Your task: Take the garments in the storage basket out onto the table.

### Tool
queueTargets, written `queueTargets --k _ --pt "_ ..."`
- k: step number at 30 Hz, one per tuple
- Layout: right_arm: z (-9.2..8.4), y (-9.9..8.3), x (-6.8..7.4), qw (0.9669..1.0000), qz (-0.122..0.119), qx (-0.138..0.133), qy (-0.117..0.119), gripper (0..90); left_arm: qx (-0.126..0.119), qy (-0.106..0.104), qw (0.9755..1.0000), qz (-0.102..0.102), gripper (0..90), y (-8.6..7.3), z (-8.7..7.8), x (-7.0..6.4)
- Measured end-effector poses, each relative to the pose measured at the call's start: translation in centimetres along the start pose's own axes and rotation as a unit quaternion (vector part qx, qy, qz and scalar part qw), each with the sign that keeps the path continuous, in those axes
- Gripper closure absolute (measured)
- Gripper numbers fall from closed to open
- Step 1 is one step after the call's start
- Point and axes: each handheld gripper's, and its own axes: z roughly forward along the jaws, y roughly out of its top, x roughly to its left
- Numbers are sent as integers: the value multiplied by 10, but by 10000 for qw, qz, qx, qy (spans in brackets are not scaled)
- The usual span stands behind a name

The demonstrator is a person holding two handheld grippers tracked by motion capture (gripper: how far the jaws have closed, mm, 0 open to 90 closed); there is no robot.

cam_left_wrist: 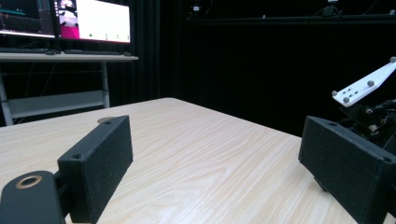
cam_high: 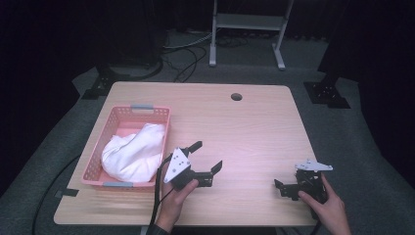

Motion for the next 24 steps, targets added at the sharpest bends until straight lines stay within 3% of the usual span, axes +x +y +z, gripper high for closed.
queueTargets --k 10,24 --pt "0 0 0 10000 -1 0 -2 0 41 -99 9999 -18 93 12 4 0" --pt "0 0 0 10000 0 0 -2 0 72 -79 9999 -38 93 30 7 4"
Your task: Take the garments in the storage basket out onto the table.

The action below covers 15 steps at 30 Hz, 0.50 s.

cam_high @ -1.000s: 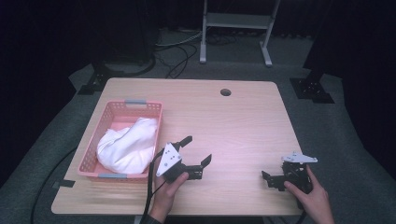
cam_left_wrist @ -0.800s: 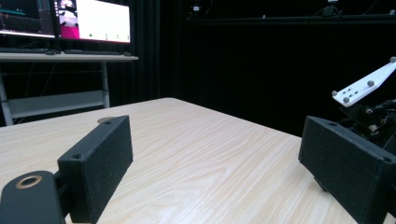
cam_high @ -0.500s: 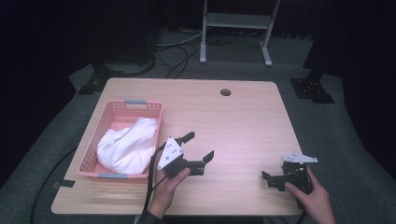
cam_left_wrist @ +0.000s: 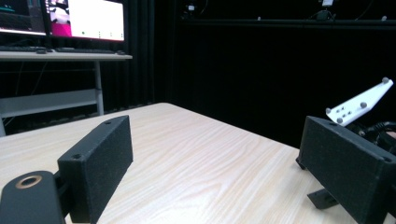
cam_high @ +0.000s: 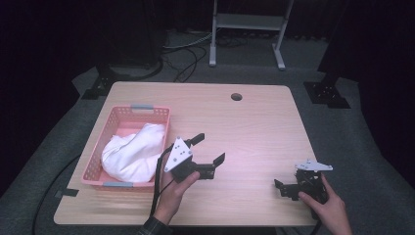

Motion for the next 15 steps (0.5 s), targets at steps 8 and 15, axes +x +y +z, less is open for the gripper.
queueTargets --k 8,15 --pt "0 0 0 10000 4 2 0 0 -12 -26 10000 21 93 9 0 1" --pt "0 0 0 10000 -1 0 0 0 -31 -155 9999 0 93 15 2 0"
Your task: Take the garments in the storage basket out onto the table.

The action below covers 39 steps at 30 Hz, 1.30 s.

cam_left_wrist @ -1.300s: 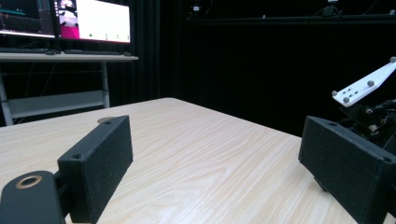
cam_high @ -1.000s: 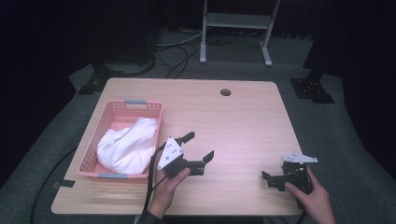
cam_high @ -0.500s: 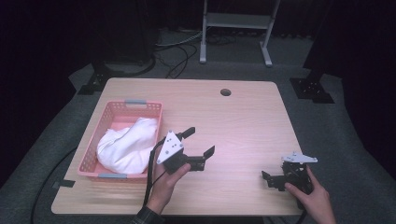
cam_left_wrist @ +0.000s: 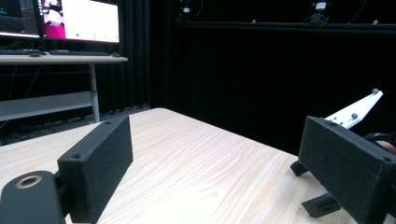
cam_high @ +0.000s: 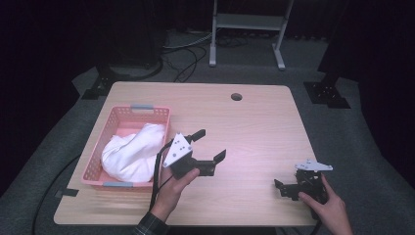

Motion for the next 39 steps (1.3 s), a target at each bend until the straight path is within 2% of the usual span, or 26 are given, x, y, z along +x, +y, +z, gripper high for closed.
queueTargets --k 10,20,29,32,39 --pt "0 0 0 10000 0 -2 0 0 10 -96 10000 13 93 11 3 1" --pt "0 0 0 10000 4 0 0 0 26 -91 9999 -100 93 15 4 7" --pt "0 0 0 10000 1 -2 0 0 116 -67 9999 -45 93 23 1 12" --pt "0 0 0 10000 4 1 -1 0 86 -90 9999 -51 93 28 -2 13" --pt "0 0 0 10000 4 -4 2 0 181 -167 9997 -25 93 34 -4 14"
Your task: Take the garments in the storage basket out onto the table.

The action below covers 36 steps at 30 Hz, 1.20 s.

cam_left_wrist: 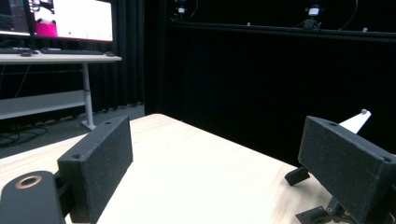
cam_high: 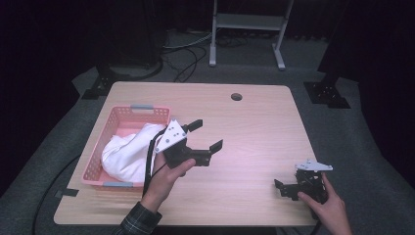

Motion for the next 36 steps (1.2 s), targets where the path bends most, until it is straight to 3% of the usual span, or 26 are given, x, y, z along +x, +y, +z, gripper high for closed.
queueTargets --k 20,36 --pt "0 0 0 10000 -5 -2 -3 0 103 43 9999 -33 93 18 -9 10" --pt "0 0 0 10000 -2 -1 -2 0 126 -135 9998 -5 93 32 -7 15"
